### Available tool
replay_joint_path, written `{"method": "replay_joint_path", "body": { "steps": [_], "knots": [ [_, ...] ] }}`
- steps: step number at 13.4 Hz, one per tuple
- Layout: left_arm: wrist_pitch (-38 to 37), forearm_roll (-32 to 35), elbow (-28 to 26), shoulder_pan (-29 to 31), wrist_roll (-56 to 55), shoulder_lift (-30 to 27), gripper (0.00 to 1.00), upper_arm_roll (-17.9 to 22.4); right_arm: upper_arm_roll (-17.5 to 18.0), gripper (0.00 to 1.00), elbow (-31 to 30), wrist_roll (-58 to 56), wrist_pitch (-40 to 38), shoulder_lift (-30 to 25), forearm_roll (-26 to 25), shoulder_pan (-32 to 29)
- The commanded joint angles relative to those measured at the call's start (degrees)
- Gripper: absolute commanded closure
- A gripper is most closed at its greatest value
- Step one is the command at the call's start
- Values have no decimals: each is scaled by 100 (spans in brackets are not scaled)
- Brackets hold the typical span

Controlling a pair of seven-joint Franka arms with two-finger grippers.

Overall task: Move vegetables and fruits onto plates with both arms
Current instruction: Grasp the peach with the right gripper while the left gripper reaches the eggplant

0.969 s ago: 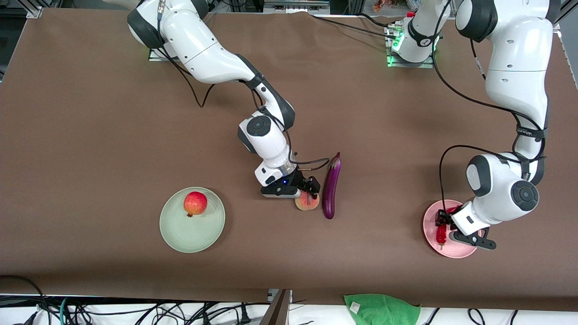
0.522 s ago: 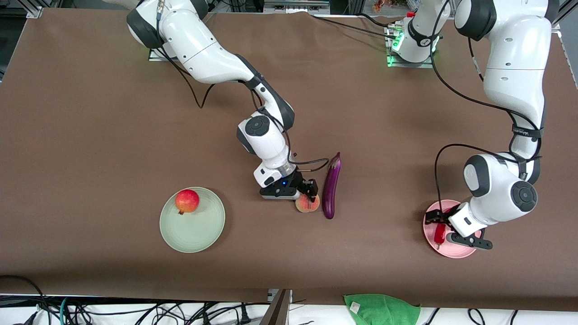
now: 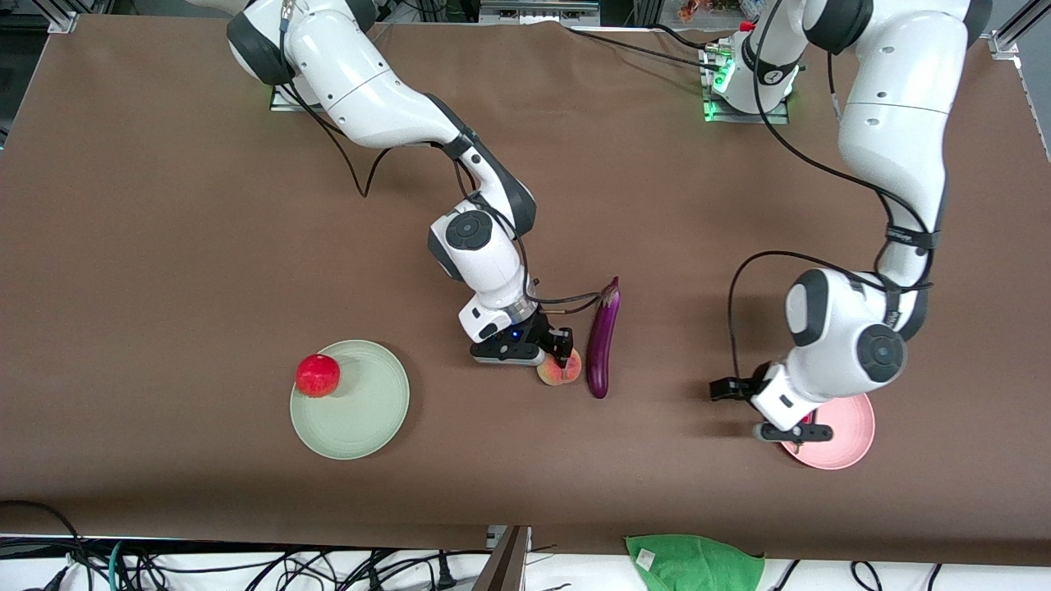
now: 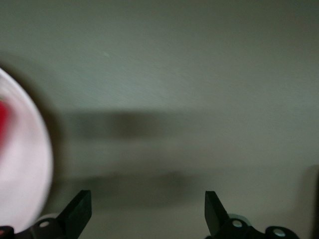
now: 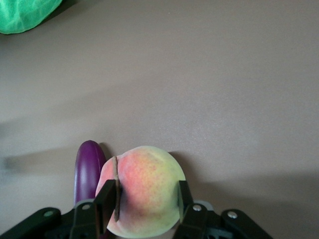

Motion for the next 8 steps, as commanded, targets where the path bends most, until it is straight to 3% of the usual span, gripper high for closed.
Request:
{"method": "replay_joint_path", "body": {
  "steps": [1,5,8],
  "knots": [
    [-43,-35,-259,-186,-739,-96,0,-168,23,100,1,-54,-577,-276,-35,-114],
    [-34,-35,-278,-520,-1400,-52,0,-388,40,100,-8,-1369,-1544,-628,26,-587],
    [-26,-35,-269,-845,-1680,-43,0,-476,40,100,-17,-3028,-2309,-884,254,-1254]
  ]
}}
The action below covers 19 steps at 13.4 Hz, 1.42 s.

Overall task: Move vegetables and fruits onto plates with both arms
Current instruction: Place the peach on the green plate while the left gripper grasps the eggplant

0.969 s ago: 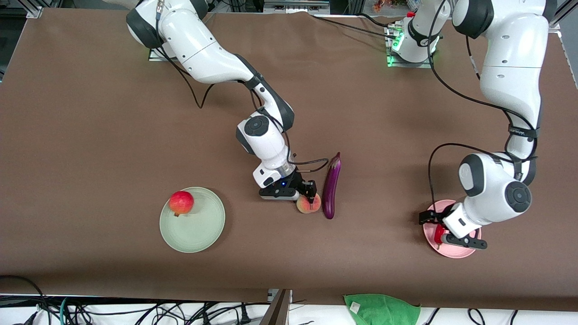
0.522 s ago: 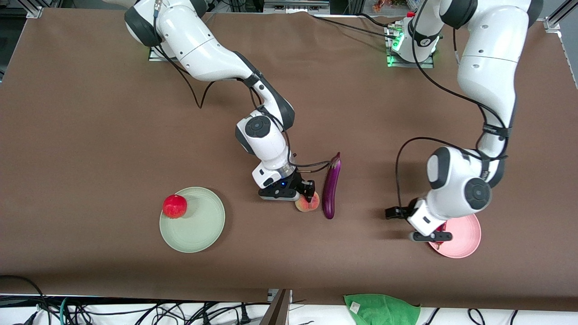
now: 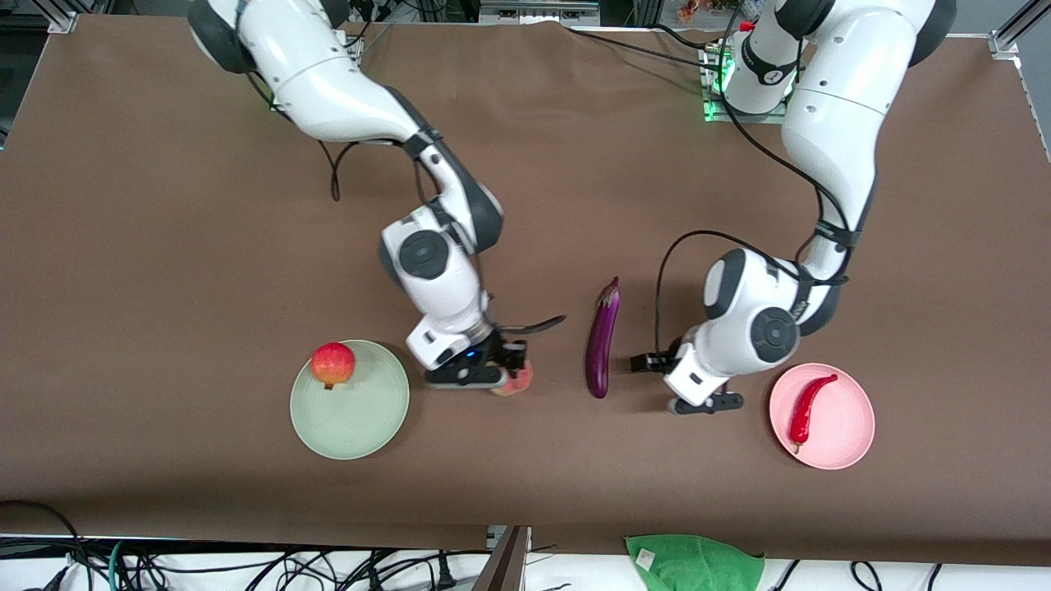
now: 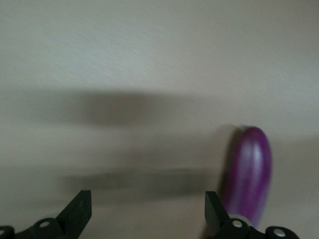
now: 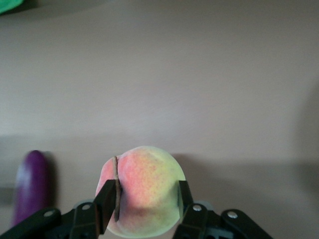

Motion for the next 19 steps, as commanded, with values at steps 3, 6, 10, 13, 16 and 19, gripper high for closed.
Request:
{"method": "replay_joint_path", "body": {
  "steps": [3,6,10,13,16,19],
  "knots": [
    [20,813,-56,-488,-345,-26,0,-130,153,100,-69,-2652,-1152,-386,496,-1197],
    [55,1423,-56,-558,-854,71,0,-420,162,100,-69,-3552,-1154,-343,586,-1567],
    [521,1801,-135,-647,-1031,238,24,-464,162,0,-69,-3474,-1118,-342,708,-1550],
    [521,1864,-135,-647,-1040,299,75,-456,144,0,-69,-2834,-1547,-447,727,-1436],
    [477,1846,-109,-568,-996,238,100,-464,100,0,-69,-2718,-1996,-728,674,-1427],
    [119,1794,-21,-253,-594,19,100,-456,109,0,-121,-2080,-2751,-1325,184,-1409]
  ]
}}
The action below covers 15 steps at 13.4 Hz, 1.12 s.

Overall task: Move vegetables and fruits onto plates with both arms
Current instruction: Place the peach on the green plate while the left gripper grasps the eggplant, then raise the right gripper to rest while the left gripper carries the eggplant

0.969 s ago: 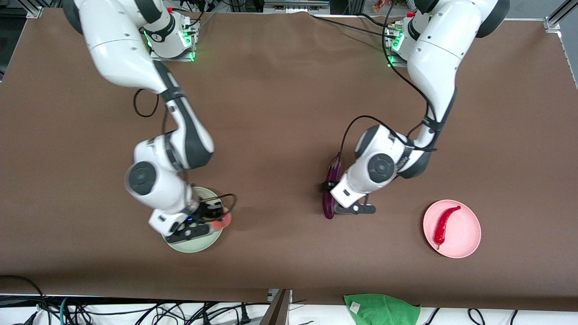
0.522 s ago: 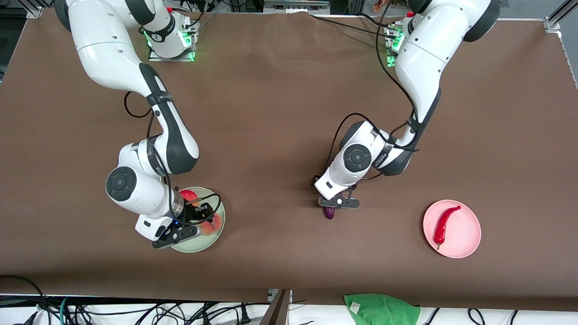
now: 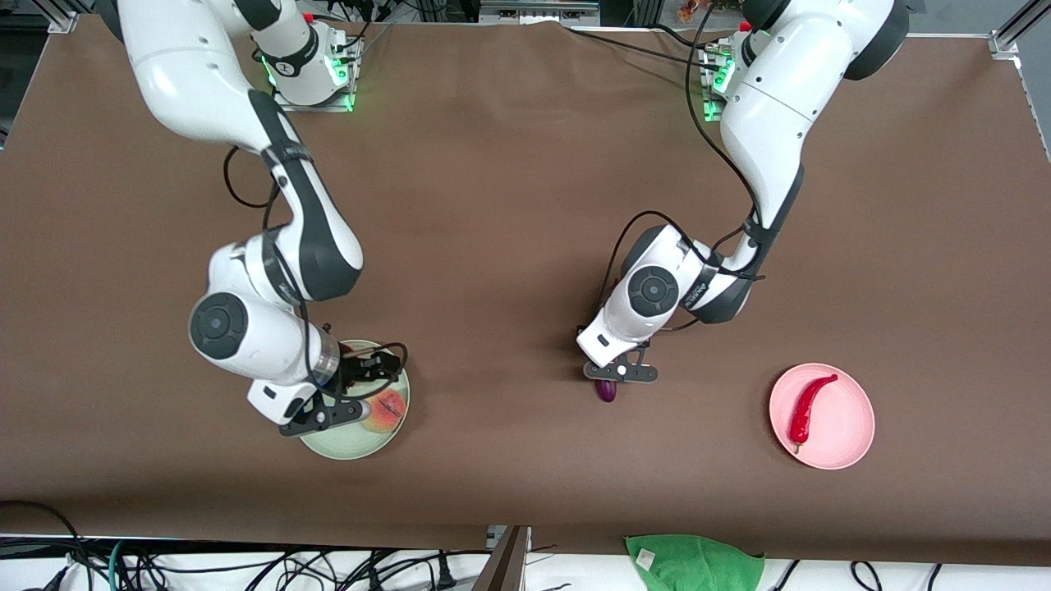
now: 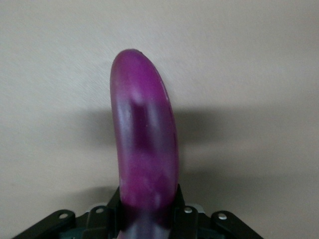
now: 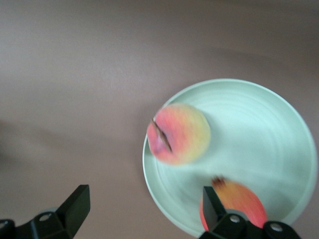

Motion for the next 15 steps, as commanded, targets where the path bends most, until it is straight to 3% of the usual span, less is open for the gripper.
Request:
{"method": "replay_joint_path", "body": {
  "steps": [1,4,8,10,15],
  "knots": [
    [-490,85,6,483,685,-361,100,-38,1,0,-194,723,-737,-731,-497,85],
    [-895,-301,199,1213,2283,-573,100,-3,1,0,-596,919,-1520,-1600,-569,129],
    [-949,-337,331,2057,4034,-591,100,59,-323,0,-1878,735,-2057,-3094,-569,86],
    [-897,-338,392,2330,4528,-591,100,207,-499,0,-2599,734,-1953,-3649,-569,86],
    [-607,-355,454,2428,5171,-520,100,665,-1009,0,-2629,-117,-1891,-3704,-490,68]
  ]
}}
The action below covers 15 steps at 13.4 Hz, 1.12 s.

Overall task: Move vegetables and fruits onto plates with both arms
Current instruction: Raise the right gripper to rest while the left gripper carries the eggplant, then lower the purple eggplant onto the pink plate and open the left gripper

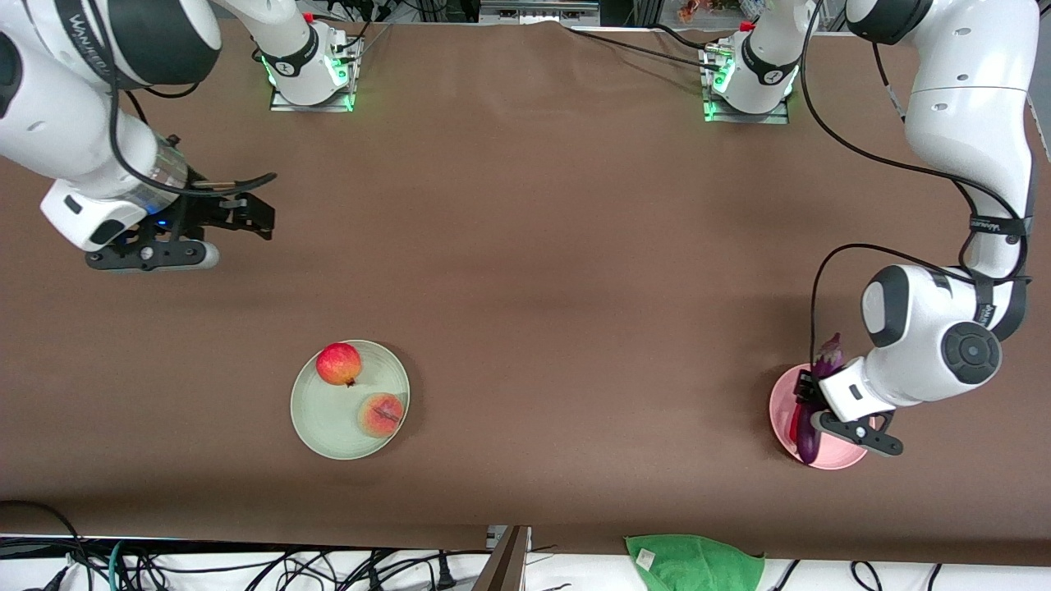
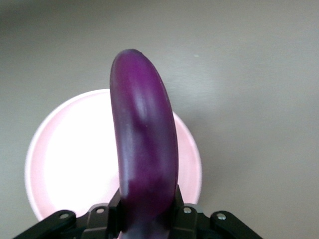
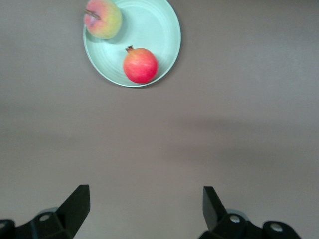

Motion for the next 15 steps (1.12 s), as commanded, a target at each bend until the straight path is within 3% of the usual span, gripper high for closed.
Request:
{"method": "replay_joint_path", "body": {
  "steps": [1,4,8,12,14,15],
  "knots": [
    [89,-143,104,-53,356,50,100,226,-160,0,-55,-367,70,-73,9,-14],
    [379,-152,95,-44,339,199,100,288,-160,0,139,-262,79,-3,-114,4],
    [590,-161,77,-53,277,348,100,288,-143,0,104,-33,-26,156,167,29],
    [915,-319,104,-71,312,489,100,392,-134,0,121,3,-36,120,62,39],
    [968,-328,104,-71,312,498,100,393,-143,0,156,11,52,155,-262,39],
    [968,-328,104,-71,295,498,85,393,-108,0,157,46,35,155,-472,65]
  ]
}}
